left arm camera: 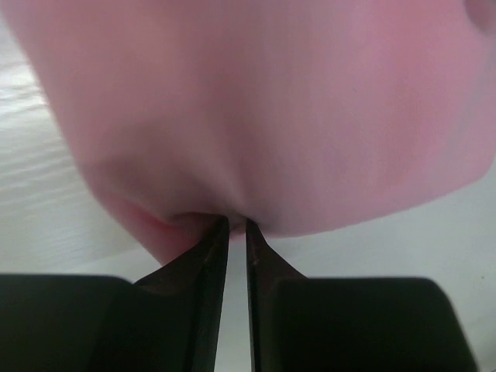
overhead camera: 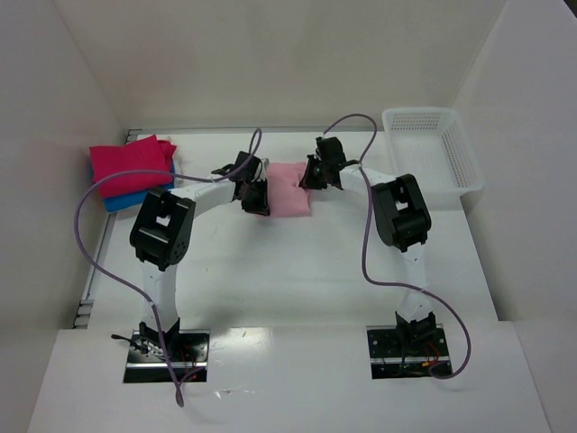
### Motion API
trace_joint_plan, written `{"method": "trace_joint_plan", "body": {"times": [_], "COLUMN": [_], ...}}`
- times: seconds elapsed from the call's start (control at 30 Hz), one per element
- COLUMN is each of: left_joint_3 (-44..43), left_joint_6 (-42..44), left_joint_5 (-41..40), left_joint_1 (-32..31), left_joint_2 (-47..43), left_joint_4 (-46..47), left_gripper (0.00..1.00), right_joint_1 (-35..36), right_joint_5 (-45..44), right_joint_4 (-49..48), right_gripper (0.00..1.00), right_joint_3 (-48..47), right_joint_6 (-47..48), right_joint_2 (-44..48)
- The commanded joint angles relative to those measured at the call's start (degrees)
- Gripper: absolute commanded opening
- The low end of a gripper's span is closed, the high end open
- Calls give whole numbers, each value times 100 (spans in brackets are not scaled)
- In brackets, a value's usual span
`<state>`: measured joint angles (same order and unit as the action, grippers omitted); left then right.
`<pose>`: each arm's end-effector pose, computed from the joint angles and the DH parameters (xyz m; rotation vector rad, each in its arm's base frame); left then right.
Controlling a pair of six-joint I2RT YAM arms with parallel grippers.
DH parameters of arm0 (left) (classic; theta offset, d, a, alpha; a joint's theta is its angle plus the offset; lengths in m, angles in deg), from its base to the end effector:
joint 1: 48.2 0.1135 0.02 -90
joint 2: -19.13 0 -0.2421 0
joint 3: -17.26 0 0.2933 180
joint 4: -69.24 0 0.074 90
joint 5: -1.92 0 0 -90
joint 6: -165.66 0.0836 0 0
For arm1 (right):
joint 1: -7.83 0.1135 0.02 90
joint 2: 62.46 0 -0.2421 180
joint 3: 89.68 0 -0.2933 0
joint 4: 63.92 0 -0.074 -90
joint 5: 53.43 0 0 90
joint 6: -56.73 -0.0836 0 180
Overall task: Fold and stack the t-shirts
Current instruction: Smooth out wrinkles on the folded tshirt, then put the neatly folded tshirt into the corner of the board with the left arm
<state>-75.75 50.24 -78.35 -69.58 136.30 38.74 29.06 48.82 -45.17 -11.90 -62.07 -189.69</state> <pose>0.4498 -0.1913 0.0813 -0.0211 2.5918 -0.5302 0.5013 0.2138 0.0746 0.0490 2.4146 0.6702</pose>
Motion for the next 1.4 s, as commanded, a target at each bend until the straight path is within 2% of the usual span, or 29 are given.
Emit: {"method": "trace_joint_plan", "body": {"times": [0.0,0.1,0.4,0.43,0.53,0.57,0.63,0.7,0.73,0.87,0.93,1.07,1.37], "left_joint_3": [220,273,334,339,518,519,519,519,441,214,132,385,88], "left_joint_6": [-242,-384,-434,-368,-366,-305,-253,-174,-113,-112,-214,-628,-704], "left_joint_5": [-67,-216,-270,-270,-268,-165,-32,142,230,868,1290,1808,2006], "left_joint_1": [-235,-235,11,11,63,65,186,274,379,782,948,1325,1329], "left_joint_2": [-32,-156,-714,-919,-1520,-1662,-1864,-1986,-1926,-1368,-1019,-706,-1], "left_joint_4": [-222,-222,-454,-520,-451,-398,-241,-135,-39,197,399,1090,1503], "left_gripper": [22,21,21,25,39,53,75,88,90,93,93,93,93], "right_joint_1": [47,47,-119,-119,-119,-119,-119,-119,-119,-119,-119,-67,-67], "right_joint_5": [-3,-70,-395,-480,-592,-592,-487,-321,-68,199,251,304,251], "right_joint_4": [84,132,249,298,237,185,124,123,123,123,123,123,290], "right_gripper": [0,0,1,9,11,11,11,11,11,6,0,0,0], "right_joint_3": [-336,-336,35,91,422,638,797,920,921,1138,1193,1193,692], "right_joint_6": [107,159,325,383,436,436,436,436,436,436,489,542,603], "right_joint_2": [-126,-119,692,897,1345,1674,1957,2237,2299,2370,2319,2039,1134]}}
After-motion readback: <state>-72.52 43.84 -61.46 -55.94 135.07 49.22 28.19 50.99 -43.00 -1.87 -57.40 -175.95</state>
